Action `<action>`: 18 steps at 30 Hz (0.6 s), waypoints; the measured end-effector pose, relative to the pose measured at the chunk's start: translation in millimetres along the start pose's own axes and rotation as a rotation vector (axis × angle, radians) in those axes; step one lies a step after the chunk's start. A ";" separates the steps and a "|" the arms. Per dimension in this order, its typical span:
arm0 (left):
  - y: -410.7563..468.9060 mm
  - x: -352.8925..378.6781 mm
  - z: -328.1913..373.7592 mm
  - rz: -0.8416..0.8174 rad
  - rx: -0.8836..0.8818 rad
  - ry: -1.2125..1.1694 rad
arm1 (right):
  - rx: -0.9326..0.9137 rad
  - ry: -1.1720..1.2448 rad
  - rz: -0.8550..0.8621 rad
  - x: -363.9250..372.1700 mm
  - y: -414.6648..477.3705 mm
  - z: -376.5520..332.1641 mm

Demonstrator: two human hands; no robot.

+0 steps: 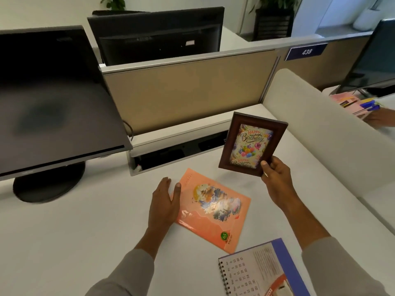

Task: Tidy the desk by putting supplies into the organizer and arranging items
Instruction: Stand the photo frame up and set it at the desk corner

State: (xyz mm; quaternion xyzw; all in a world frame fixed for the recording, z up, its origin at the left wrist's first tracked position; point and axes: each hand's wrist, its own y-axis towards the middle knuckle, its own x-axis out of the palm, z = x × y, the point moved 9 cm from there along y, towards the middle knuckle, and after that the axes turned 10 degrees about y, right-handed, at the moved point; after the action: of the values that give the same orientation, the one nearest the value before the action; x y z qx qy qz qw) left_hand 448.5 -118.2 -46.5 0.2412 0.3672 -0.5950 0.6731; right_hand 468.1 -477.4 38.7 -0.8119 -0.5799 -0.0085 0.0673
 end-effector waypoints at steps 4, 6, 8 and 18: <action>-8.8 -0.3 -0.7 0.025 0.075 0.015 | 0.026 0.024 0.073 -27.1 31.5 3.1; -12.6 0.3 1.4 0.030 0.121 0.061 | 0.037 0.047 0.109 -38.1 47.6 5.0; -13.3 0.4 3.4 0.045 0.155 0.111 | 0.048 0.056 0.134 -46.8 62.7 8.2; -6.5 5.1 3.2 0.067 0.157 0.185 | 0.077 0.062 0.188 -66.2 121.3 20.4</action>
State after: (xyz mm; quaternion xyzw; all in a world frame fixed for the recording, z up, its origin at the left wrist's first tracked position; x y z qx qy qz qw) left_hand 443.0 -124.9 -47.8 0.3592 0.3717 -0.5743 0.6349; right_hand 559.4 -575.9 0.3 -0.8589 -0.4987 -0.0048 0.1168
